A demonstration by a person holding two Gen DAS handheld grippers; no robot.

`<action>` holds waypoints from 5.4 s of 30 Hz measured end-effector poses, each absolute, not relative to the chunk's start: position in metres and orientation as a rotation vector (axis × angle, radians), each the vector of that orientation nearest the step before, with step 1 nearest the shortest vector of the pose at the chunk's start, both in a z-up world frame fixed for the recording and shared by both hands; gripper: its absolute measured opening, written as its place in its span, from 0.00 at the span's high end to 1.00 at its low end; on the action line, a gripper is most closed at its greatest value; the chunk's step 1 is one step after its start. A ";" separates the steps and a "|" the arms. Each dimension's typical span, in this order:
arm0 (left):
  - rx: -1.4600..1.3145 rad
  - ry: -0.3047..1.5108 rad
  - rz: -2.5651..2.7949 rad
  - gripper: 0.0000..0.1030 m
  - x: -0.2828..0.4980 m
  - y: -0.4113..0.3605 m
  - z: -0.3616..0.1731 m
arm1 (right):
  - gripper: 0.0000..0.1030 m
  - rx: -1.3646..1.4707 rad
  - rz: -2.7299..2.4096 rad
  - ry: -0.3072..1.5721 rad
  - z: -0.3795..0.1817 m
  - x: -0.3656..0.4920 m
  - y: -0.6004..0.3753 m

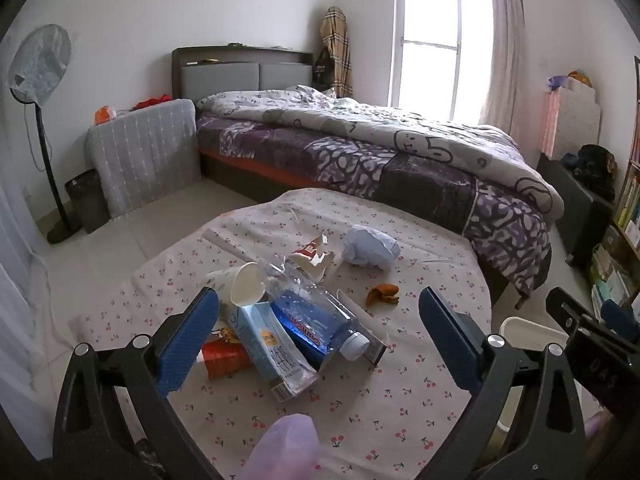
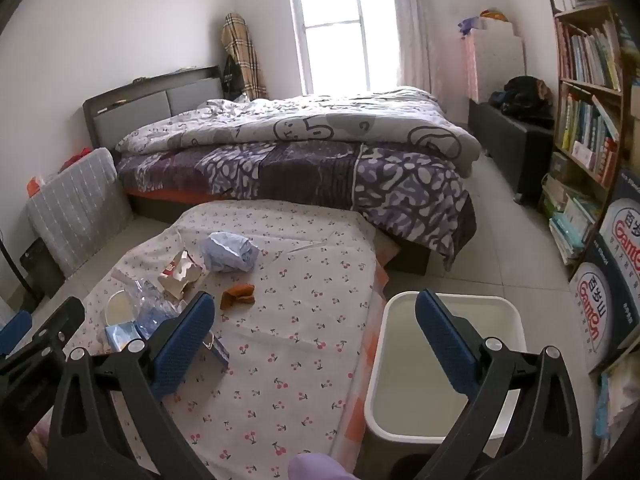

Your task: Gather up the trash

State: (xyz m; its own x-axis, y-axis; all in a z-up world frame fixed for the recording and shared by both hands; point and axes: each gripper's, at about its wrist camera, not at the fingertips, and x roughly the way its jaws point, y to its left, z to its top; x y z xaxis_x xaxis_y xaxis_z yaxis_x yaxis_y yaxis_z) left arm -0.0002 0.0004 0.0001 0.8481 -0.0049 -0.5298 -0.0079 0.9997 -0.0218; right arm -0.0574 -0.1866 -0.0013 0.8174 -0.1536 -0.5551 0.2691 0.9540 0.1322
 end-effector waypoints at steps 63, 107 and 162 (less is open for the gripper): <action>-0.054 0.616 0.032 0.07 0.016 0.030 -0.005 | 0.05 0.243 -0.174 0.676 -0.010 -0.050 -0.187; -0.410 1.243 -0.144 0.69 0.067 0.132 -0.070 | 0.05 0.262 0.134 1.006 -0.058 0.102 -0.137; -0.174 0.816 -0.069 0.69 0.087 0.131 0.001 | 0.46 0.189 0.266 0.762 -0.025 0.109 -0.075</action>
State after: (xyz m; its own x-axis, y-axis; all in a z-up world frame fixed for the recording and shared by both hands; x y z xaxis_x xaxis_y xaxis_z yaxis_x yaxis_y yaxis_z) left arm 0.0872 0.1315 0.0006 0.6835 -0.1282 -0.7186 -0.0061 0.9834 -0.1813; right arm 0.1086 -0.0747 -0.0254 0.6926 0.3043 -0.6540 -0.1680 0.9498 0.2640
